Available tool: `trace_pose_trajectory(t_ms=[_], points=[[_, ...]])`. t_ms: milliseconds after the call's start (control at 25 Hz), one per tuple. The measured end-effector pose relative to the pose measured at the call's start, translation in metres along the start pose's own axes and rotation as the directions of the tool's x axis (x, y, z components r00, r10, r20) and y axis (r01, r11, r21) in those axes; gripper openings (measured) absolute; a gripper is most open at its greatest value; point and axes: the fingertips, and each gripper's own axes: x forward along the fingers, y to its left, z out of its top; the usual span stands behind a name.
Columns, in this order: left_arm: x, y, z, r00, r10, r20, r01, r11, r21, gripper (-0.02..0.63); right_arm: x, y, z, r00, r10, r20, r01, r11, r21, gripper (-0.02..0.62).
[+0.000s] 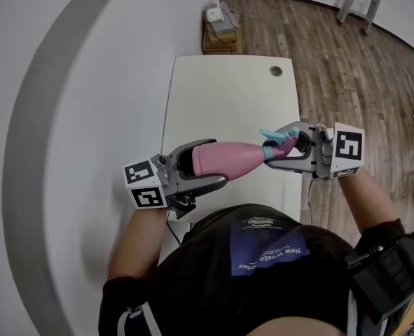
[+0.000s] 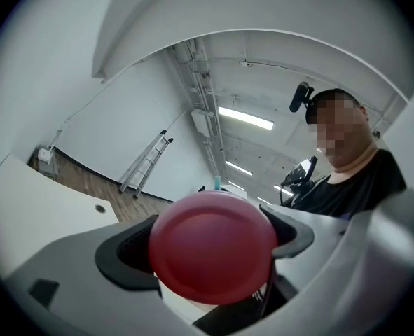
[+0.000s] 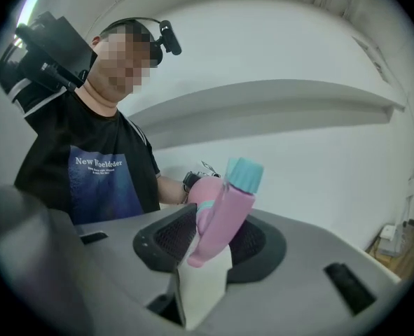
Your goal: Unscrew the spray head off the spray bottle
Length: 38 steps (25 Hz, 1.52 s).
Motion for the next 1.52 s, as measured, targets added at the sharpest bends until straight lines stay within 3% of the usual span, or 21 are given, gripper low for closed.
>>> trace_pose_trajectory(t_ms=[160,280,360,520,560,600,640,680,760,840,920,1040,1120,1160,1280,1360,1400,1520], points=[[0.0,0.002,0.009,0.998,-0.016,0.055,0.024,0.986,-0.164,0.448,0.002,0.009,0.016,0.999,-0.025,-0.042,0.018,0.988,-0.15,0.117],[-0.003,0.005,0.01,0.994,-0.037,0.099,0.062,0.963,-0.264,0.448,0.002,0.012,0.011,0.988,-0.1,-0.121,0.055,0.943,-0.33,0.117],[-0.004,0.007,0.007,0.993,-0.037,0.109,0.068,0.952,-0.3,0.448,0.003,0.014,0.003,0.97,-0.163,-0.182,0.055,0.871,-0.488,0.118],[-0.007,0.013,0.002,0.992,-0.02,0.122,0.061,0.936,-0.346,0.448,0.008,0.016,-0.002,0.919,-0.335,-0.21,0.038,0.603,-0.797,0.118],[-0.007,0.014,0.002,0.992,-0.019,0.128,0.063,0.937,-0.345,0.448,0.009,0.017,-0.002,0.912,-0.354,-0.209,0.034,0.571,-0.82,0.118],[-0.007,0.014,0.002,0.991,-0.02,0.135,0.065,0.939,-0.337,0.448,0.009,0.017,-0.002,0.911,-0.355,-0.211,0.036,0.578,-0.815,0.118],[-0.007,0.014,0.003,0.99,-0.021,0.14,0.066,0.944,-0.325,0.448,0.009,0.017,-0.001,0.916,-0.338,-0.217,0.043,0.619,-0.784,0.12],[-0.007,0.014,0.003,0.989,-0.02,0.145,0.065,0.948,-0.311,0.448,0.008,0.017,0.0,0.924,-0.309,-0.225,0.05,0.681,-0.731,0.13],[-0.008,0.013,0.006,0.988,-0.016,0.154,0.06,0.955,-0.289,0.448,0.001,0.017,0.001,0.94,-0.236,-0.245,0.05,0.809,-0.586,0.22],[-0.009,0.013,0.009,0.988,-0.009,0.157,0.05,0.963,-0.265,0.448,-0.012,0.015,0.0,0.954,-0.182,-0.24,0.068,0.907,-0.416,0.272],[-0.01,0.011,0.012,0.987,-0.002,0.163,0.041,0.97,-0.239,0.448,-0.027,0.012,0.003,0.973,-0.158,-0.17,0.117,0.967,-0.228,0.301],[-0.011,0.008,0.019,0.986,0.012,0.168,0.021,0.982,-0.189,0.448,-0.054,0.001,0.013,0.994,-0.108,-0.026,0.109,0.994,0.004,0.335],[-0.013,0.006,0.02,0.99,0.021,0.142,-0.002,0.991,-0.134,0.448,-0.069,-0.013,0.013,0.994,-0.086,0.068,0.07,0.975,0.21,0.342],[-0.013,0.004,0.02,0.992,0.023,0.122,-0.01,0.995,-0.1,0.448,-0.073,-0.023,0.011,0.99,-0.083,0.112,0.041,0.942,0.333,0.342],[-0.011,0.003,0.021,0.998,0.01,0.062,-0.01,1.0,-0.011,0.448,-0.07,-0.045,-0.002,0.977,-0.054,0.206,-0.092,0.765,0.638,0.342],[-0.008,0.004,0.019,0.999,-0.004,0.038,0.003,1.0,0.015,0.448,-0.056,-0.047,-0.014,0.979,-0.002,0.202,-0.151,0.655,0.741,0.344],[-0.006,0.006,0.016,1.0,-0.009,0.027,0.008,1.0,0.024,0.447,-0.046,-0.044,-0.021,0.983,0.03,0.179,-0.159,0.619,0.769,0.343],[-0.003,0.009,0.006,1.0,-0.006,-0.012,0.007,0.998,0.058,0.448,-0.021,-0.033,-0.034,0.988,0.117,0.1,-0.149,0.571,0.807,0.342]])
